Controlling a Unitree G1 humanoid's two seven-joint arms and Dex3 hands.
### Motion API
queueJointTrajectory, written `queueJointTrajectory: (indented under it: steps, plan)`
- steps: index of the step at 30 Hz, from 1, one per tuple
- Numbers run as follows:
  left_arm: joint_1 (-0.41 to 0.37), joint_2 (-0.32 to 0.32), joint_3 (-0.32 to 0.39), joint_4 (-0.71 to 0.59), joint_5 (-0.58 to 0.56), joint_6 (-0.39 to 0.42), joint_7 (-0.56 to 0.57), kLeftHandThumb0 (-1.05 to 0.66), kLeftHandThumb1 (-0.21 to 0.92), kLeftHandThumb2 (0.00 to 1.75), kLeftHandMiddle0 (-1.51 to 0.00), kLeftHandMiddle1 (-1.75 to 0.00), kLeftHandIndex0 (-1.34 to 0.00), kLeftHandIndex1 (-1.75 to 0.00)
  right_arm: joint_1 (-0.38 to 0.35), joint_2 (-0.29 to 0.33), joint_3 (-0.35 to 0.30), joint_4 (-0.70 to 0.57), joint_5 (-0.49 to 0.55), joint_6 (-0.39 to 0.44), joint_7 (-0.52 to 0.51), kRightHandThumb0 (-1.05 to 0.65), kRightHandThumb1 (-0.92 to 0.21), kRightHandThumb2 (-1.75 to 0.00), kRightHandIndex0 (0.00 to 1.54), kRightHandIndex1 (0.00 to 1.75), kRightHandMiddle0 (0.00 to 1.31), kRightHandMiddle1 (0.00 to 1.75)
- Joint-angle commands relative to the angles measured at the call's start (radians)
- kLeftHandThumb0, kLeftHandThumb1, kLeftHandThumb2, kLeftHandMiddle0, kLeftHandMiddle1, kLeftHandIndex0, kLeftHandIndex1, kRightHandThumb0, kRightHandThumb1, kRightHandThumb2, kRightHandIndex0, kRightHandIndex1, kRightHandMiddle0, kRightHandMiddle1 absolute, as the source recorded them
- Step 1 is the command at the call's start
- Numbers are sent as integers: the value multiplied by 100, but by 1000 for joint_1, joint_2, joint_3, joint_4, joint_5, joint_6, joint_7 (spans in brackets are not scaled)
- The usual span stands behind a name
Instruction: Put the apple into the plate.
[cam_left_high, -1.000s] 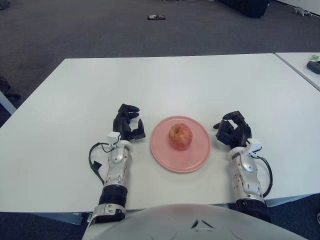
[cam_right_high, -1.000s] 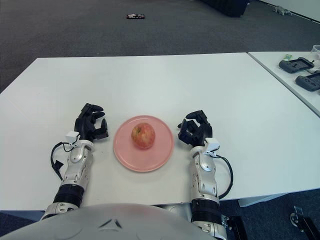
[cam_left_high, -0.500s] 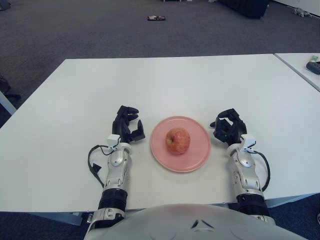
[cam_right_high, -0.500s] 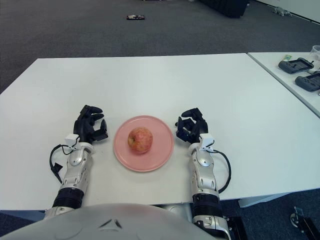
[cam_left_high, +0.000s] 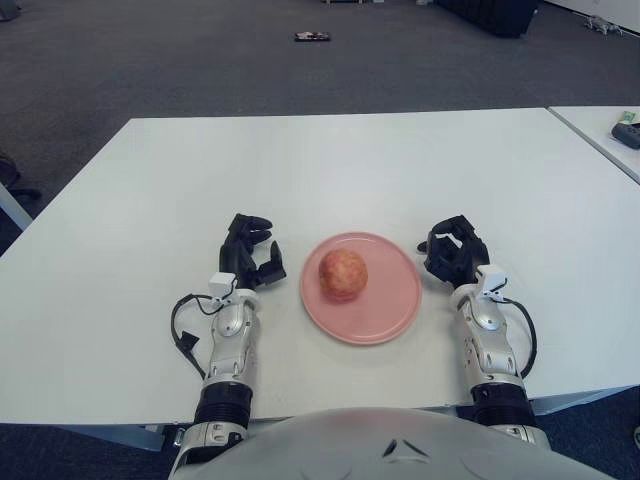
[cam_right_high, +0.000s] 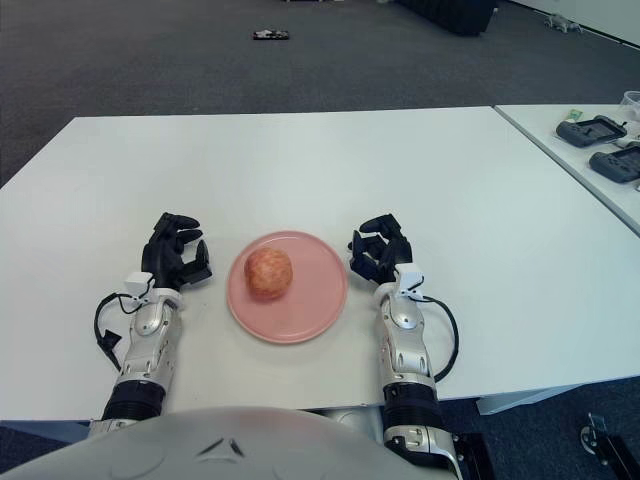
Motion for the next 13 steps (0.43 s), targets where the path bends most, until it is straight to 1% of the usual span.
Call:
queueJointTrajectory:
  steps: [1, 7, 13]
  plan:
    - [40, 8, 12, 25, 3, 36, 12, -1, 26, 140, -64, -174, -43, -175, 11, 8, 1, 34, 2, 21, -4, -1, -52, -96, 57, 138, 39, 175]
    - [47, 14, 15, 17, 5, 36, 12, -1, 25, 141, -65, -174, -44, -175, 14, 10, 2, 37, 1, 14, -8, -1, -51, -98, 58, 138, 39, 175]
    - [50, 18, 15, 14, 10, 35, 15, -1, 20, 147, -68, -175, -47, -175, 17, 15, 1, 33, 2, 14, -13, -1, -53, -96, 58, 138, 36, 175]
